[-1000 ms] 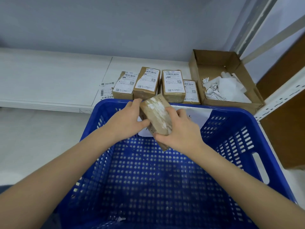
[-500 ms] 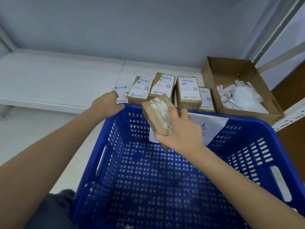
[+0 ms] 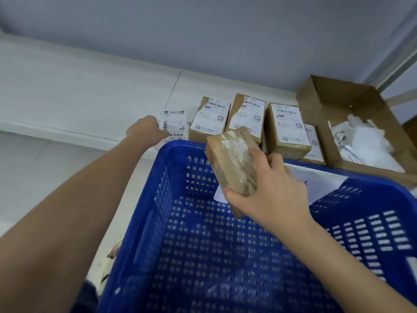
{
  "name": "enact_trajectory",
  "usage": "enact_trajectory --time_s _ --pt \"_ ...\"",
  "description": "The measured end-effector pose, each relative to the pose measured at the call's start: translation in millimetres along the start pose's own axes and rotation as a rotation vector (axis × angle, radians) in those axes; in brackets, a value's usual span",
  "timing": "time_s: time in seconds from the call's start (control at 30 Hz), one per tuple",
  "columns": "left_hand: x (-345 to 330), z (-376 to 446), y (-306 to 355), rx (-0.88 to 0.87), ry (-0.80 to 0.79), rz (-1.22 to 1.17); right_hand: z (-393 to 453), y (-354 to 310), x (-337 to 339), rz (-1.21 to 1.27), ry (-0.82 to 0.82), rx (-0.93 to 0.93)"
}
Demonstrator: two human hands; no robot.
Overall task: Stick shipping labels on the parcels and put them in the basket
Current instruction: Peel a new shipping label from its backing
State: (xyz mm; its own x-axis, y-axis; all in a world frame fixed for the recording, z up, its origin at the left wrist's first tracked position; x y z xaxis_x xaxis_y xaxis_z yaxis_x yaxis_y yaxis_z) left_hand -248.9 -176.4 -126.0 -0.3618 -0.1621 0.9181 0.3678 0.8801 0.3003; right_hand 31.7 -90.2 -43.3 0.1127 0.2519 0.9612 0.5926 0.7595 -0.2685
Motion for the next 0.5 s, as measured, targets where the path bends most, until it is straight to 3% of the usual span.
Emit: enact_trajectory --time_s 0.5 --pt "-29 33 4 0.118 0.013 -0.066 13 -19 -20 -0.069 -0.062 0.011"
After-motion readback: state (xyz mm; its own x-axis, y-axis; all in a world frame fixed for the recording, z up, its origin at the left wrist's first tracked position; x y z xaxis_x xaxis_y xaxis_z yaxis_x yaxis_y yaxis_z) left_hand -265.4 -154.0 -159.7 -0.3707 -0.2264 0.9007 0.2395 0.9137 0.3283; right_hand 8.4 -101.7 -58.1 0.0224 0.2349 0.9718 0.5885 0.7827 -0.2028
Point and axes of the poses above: each hand's wrist, its own z-axis towards the middle knuckle, its own x-axis out of the back of the hand, y = z × x, the point moved 3 cm from there along z, towards the middle knuckle, and after that the axes turned 6 degrees about z, right-handed, at the moved point
